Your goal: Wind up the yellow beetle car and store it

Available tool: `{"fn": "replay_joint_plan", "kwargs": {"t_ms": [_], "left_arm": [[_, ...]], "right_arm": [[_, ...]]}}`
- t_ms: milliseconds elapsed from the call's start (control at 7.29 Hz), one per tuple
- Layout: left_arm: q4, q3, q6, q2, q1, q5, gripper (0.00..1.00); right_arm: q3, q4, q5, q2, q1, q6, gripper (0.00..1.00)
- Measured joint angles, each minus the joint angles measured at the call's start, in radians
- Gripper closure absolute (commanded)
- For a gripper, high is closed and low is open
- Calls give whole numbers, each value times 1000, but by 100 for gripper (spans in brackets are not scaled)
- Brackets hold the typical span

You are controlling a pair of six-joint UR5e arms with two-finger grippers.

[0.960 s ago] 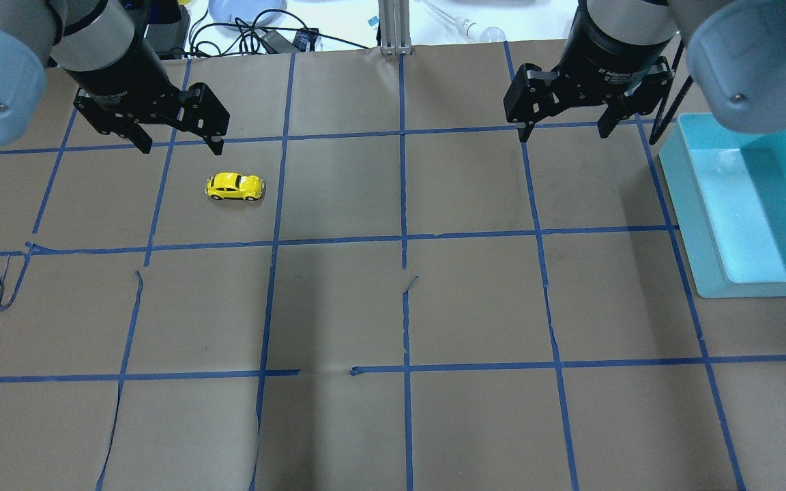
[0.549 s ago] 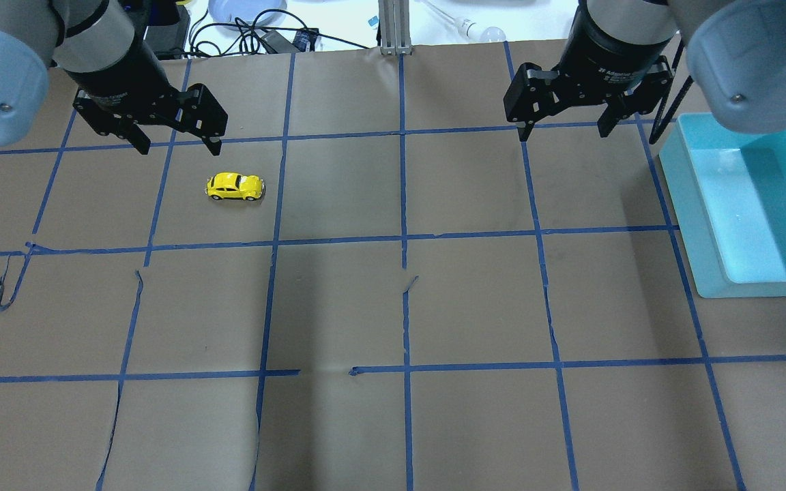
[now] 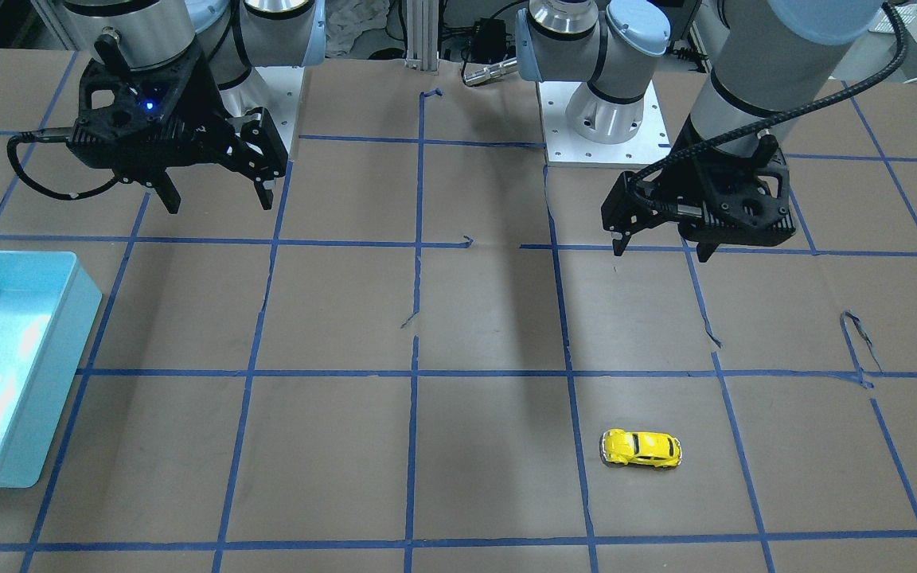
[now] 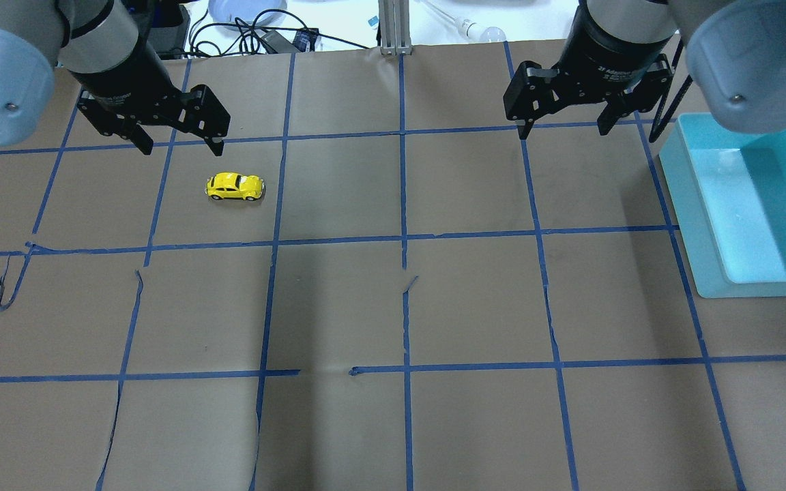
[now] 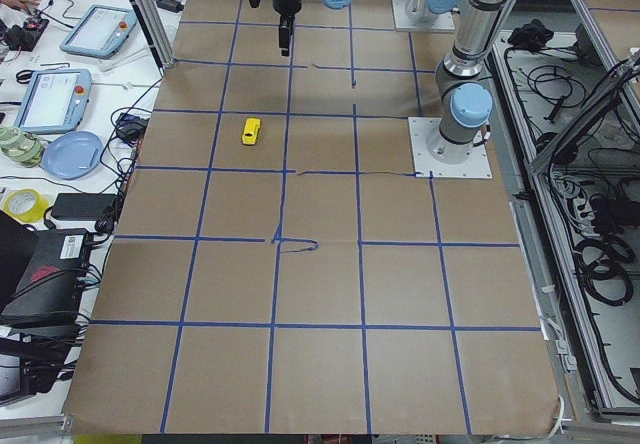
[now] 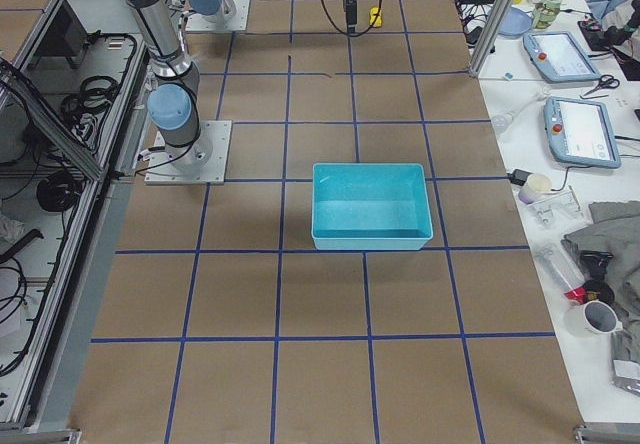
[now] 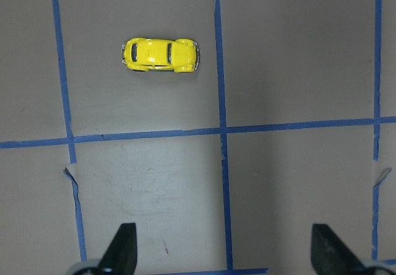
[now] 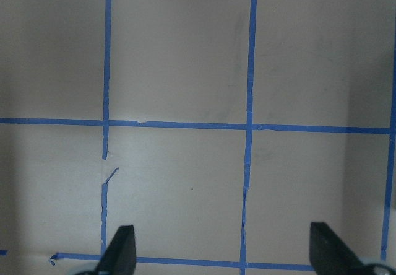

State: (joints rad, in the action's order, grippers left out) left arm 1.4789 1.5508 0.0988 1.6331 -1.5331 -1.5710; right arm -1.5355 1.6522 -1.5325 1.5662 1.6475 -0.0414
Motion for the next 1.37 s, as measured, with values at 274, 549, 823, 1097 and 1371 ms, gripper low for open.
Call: {"fn": "replay_joint_plan", "kwargs": {"t_ms": [274, 549, 823, 1097, 1371], "left_arm": [[0, -1, -3, 2, -3, -1, 0], [1, 0, 3, -7, -7, -1, 0], [-4, 4, -2, -13, -5, 6, 0], [-36, 3, -100, -4, -4, 9, 0], [-71, 6, -324, 6, -1, 9, 0]], "right_arm": [[0, 0, 0, 0, 0, 0, 0], [0, 0, 0, 0, 0, 0, 0], [-1, 0, 0, 0, 0, 0, 0], [-1, 0, 0, 0, -1, 0, 0], [-2, 0, 0, 0, 0, 0, 0]]}}
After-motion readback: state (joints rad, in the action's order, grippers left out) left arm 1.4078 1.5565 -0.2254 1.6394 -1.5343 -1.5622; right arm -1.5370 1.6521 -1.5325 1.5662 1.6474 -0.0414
